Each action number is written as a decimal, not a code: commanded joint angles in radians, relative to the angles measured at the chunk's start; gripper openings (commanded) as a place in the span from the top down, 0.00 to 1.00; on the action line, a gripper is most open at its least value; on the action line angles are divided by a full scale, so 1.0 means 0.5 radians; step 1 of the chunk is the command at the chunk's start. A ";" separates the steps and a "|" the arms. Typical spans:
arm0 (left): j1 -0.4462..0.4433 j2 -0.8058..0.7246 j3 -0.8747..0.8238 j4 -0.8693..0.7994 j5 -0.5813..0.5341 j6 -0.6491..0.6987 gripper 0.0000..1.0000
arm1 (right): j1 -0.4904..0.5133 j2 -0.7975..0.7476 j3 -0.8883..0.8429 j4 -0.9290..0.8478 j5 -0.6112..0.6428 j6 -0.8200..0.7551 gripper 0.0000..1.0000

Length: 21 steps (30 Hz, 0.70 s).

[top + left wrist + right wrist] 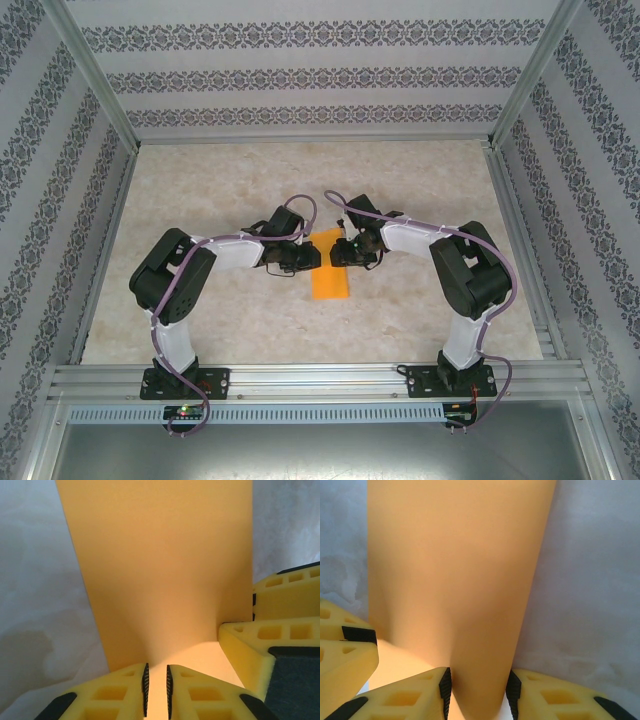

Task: Fold a paper plane with a square sheet of paper (pick it up from the middle)
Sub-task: Hold the square sheet of paper at the center of the table.

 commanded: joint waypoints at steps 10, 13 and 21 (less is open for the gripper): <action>-0.062 0.121 0.060 -0.102 -0.072 0.113 0.80 | 0.022 0.088 -0.063 0.010 0.117 0.001 0.62; -0.068 0.153 0.070 -0.151 -0.117 0.147 0.80 | 0.020 0.068 -0.069 0.014 0.111 0.010 0.61; -0.076 0.226 0.059 -0.209 -0.187 0.196 0.81 | -0.038 -0.104 -0.117 0.003 0.092 0.021 0.51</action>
